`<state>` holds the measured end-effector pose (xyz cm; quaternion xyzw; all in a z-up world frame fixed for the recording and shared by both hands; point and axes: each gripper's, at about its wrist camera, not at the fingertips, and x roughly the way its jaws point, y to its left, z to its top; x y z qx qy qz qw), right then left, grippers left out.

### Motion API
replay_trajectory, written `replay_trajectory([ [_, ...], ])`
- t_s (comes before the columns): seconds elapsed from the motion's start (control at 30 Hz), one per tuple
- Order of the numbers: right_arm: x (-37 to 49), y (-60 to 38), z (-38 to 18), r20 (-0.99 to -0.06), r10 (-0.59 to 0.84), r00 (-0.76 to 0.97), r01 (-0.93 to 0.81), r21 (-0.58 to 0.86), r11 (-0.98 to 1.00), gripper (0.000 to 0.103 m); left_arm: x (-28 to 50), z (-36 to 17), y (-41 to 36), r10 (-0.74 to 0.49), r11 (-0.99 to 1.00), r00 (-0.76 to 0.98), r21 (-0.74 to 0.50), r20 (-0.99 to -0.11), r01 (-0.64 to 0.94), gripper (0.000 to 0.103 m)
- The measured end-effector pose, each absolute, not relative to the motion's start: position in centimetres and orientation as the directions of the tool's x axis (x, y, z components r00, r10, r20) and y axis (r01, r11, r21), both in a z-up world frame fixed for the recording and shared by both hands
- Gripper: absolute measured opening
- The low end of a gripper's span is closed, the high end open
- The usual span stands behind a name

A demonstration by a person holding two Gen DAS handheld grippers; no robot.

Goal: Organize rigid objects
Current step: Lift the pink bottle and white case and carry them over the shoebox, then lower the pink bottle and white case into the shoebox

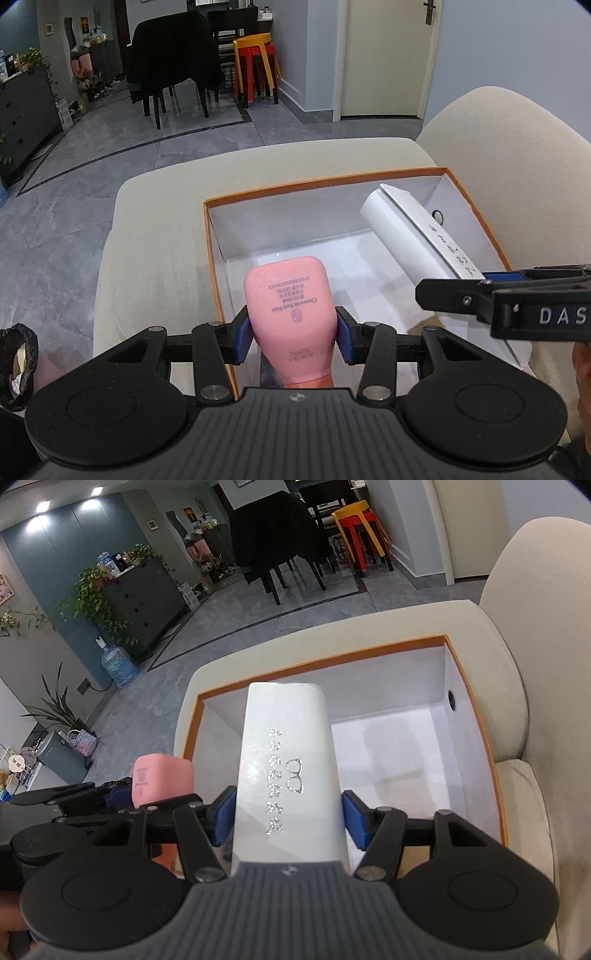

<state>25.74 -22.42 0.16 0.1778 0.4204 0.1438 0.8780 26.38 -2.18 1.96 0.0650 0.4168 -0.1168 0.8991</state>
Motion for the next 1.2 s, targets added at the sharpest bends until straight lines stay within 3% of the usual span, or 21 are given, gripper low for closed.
replay_trajectory([
  [0.9,33.0,-20.0,-5.8,-0.798,0.349,0.491,-0.069,0.364,0.929,0.060,30.8,-3.7,-4.7,-0.074,0.946,0.556,0.118,-0.828,0.301,0.051],
  [1.2,33.7,-18.5,-7.3,-0.838,0.330,0.434,-0.071,0.333,0.940,0.060,30.8,-4.6,-6.4,0.012,0.908,0.571,0.248,-0.821,0.337,0.051],
])
